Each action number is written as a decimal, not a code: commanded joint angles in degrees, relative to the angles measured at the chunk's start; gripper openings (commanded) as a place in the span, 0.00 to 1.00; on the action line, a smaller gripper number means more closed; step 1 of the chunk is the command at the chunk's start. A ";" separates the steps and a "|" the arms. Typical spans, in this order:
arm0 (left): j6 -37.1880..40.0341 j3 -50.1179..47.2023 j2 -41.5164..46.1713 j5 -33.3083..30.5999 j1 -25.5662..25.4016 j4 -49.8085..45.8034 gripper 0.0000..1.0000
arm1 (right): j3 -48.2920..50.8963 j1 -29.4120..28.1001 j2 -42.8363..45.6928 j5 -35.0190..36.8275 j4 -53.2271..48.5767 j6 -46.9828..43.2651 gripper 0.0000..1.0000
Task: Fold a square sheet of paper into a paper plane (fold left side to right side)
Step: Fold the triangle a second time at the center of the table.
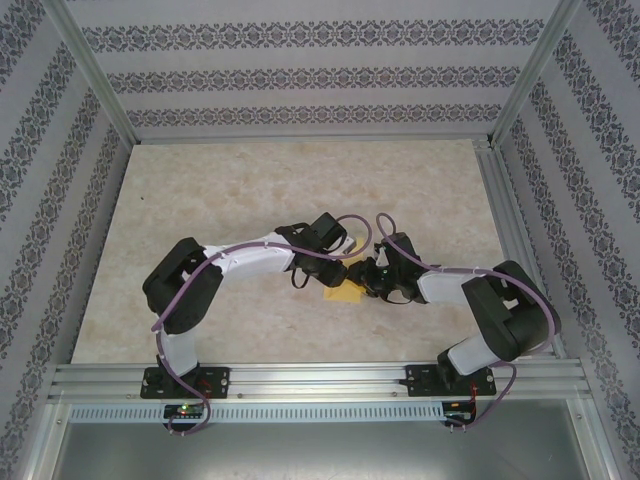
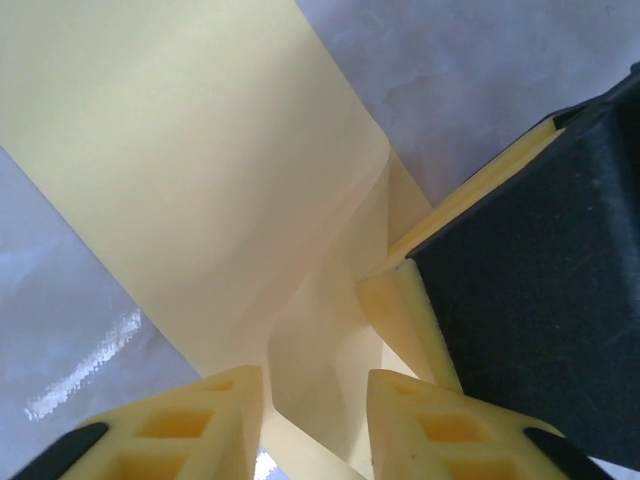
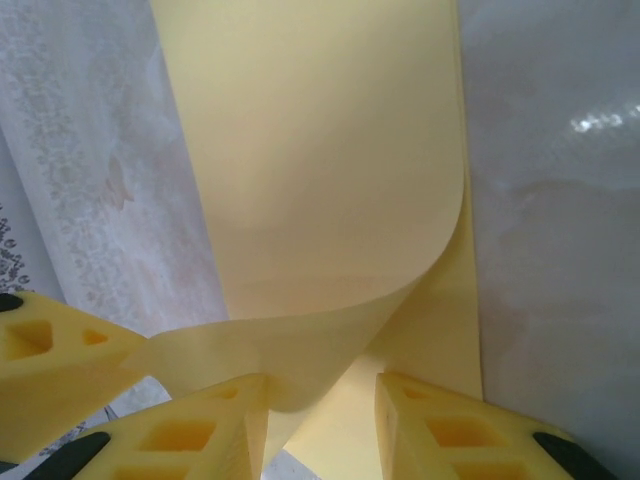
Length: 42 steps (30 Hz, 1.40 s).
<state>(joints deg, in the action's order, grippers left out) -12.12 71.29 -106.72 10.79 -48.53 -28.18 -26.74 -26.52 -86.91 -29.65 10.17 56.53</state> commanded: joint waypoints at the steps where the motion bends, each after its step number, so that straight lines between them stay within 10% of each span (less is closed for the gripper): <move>1: -0.83 -0.87 3.36 3.25 0.80 3.20 0.40 | 0.18 -0.45 -1.05 1.27 2.58 0.65 0.34; 21: -0.31 0.84 0.87 15.06 6.52 1.02 0.52 | 0.55 -0.38 -0.55 1.42 1.53 -0.06 0.34; 42: 1.13 3.60 -3.83 12.50 6.79 -1.12 0.33 | 0.81 -0.37 0.75 1.96 -0.29 -0.79 0.34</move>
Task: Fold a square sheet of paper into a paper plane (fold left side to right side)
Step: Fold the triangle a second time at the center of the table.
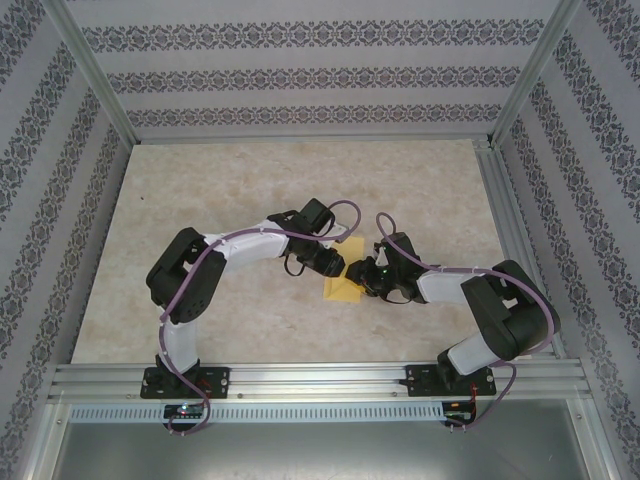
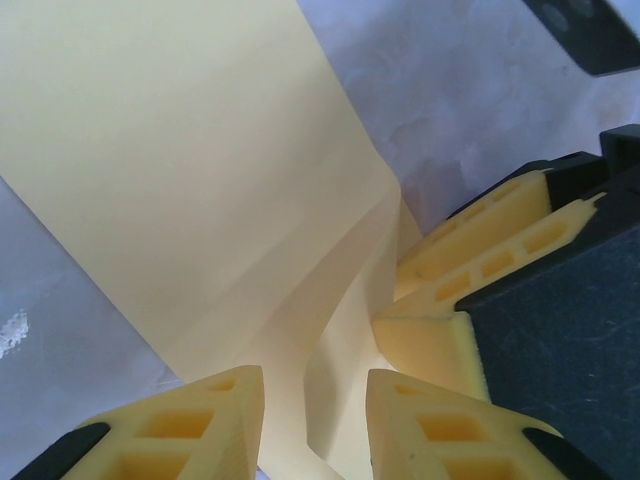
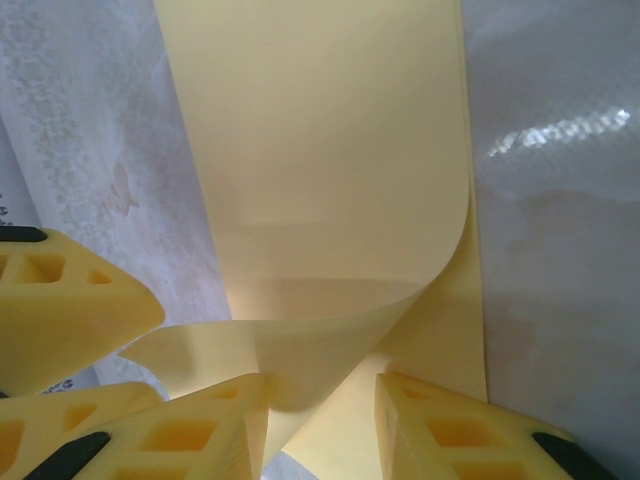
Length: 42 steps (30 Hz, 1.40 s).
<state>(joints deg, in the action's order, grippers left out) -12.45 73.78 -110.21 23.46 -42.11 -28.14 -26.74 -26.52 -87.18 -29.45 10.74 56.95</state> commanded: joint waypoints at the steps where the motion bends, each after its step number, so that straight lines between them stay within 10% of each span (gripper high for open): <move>1: 1.56 1.09 -0.32 -0.38 0.40 -1.30 0.32 | 0.81 -0.38 0.99 1.77 -0.87 -1.18 0.34; 12: 1.79 1.09 -0.38 -1.01 0.63 -1.65 0.07 | 0.92 -0.37 1.16 1.68 -0.83 -1.23 0.35; 42: 4.14 4.77 -4.83 -2.69 2.20 -3.50 0.06 | 0.33 -0.46 2.01 1.28 -2.30 -2.42 0.39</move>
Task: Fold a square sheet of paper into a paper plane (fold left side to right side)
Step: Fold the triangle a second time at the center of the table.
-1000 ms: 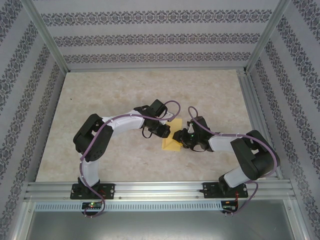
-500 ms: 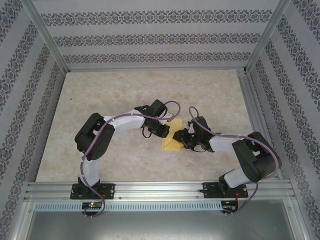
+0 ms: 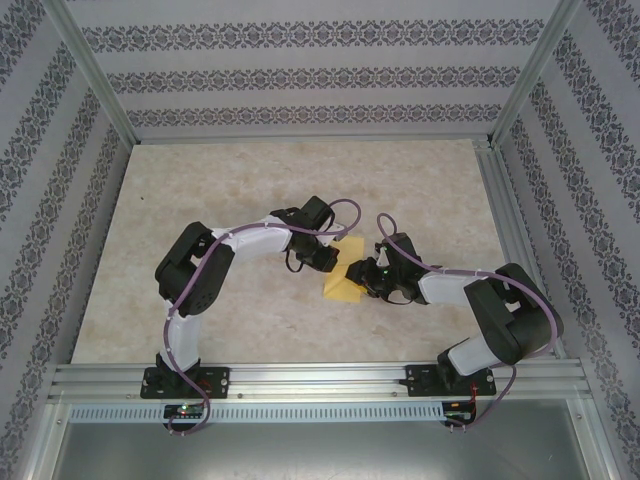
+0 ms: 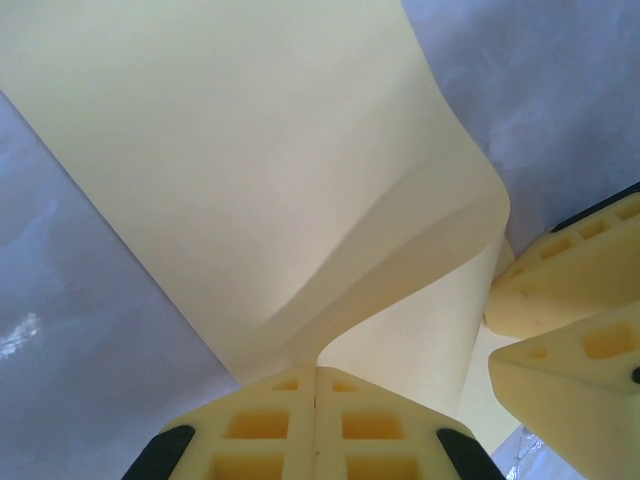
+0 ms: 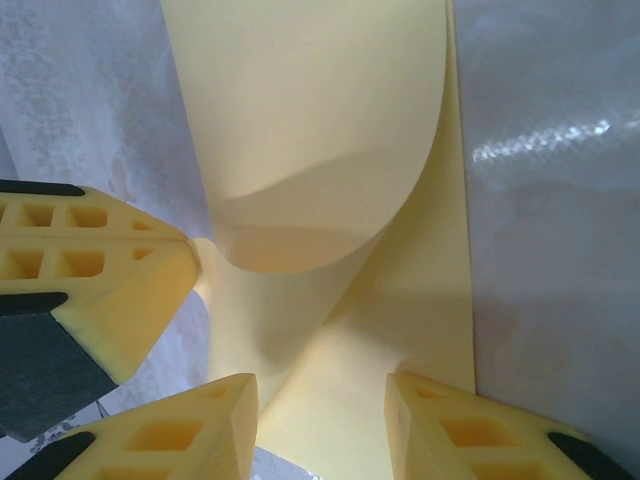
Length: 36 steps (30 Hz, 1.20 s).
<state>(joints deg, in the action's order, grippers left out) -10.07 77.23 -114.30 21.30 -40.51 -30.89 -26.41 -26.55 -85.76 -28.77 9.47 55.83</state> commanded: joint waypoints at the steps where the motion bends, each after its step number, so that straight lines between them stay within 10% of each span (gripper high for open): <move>1: 1.72 1.36 -0.83 -0.47 0.60 -0.75 0.05 | -0.04 -0.42 0.60 0.61 -1.12 -1.27 0.39; 36: 1.17 -0.61 -2.40 -0.84 0.61 -0.12 0.06 | 0.13 -0.42 0.87 0.89 -1.98 -1.61 0.39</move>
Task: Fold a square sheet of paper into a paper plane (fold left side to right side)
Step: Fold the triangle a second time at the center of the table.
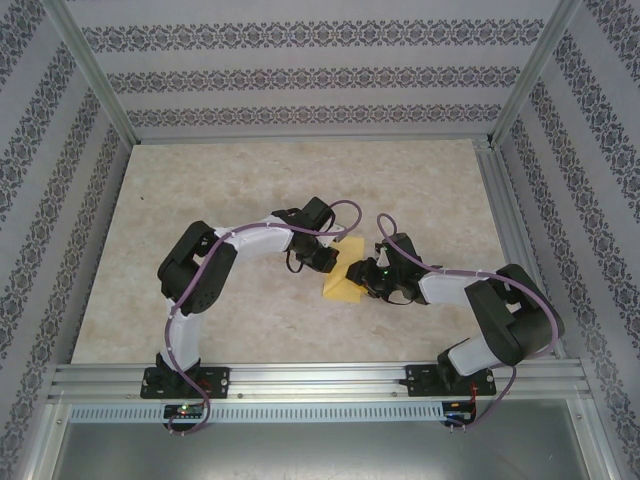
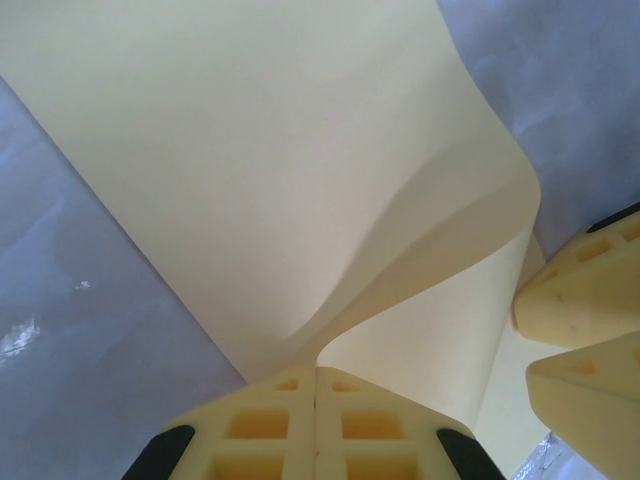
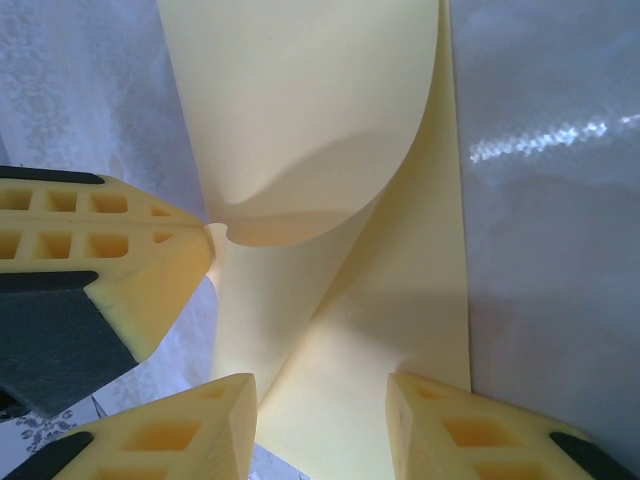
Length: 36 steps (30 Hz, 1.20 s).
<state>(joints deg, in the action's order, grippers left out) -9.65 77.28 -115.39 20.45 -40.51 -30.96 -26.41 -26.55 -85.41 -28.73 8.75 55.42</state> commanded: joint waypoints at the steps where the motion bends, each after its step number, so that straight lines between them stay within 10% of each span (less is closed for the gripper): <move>1: 0.69 -0.76 -1.24 0.09 0.57 -0.13 0.06 | 0.13 -0.46 0.50 0.81 -1.25 -1.20 0.39; 25: -0.02 -2.08 -1.76 -0.01 0.61 0.81 0.06 | -3.56 -0.35 6.34 1.57 -5.05 -1.79 0.37; 32: -0.11 -1.96 -2.11 0.08 0.60 0.88 0.06 | -4.17 -0.47 8.60 3.99 -4.71 0.52 0.03; 36: -0.01 -1.87 -2.03 0.15 0.61 0.73 0.06 | -5.82 -1.68 4.55 3.77 -1.48 2.63 0.00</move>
<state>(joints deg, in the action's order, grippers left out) -9.69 76.23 -115.72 20.49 -40.51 -30.76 -30.37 -27.20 -78.74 -26.15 4.93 56.12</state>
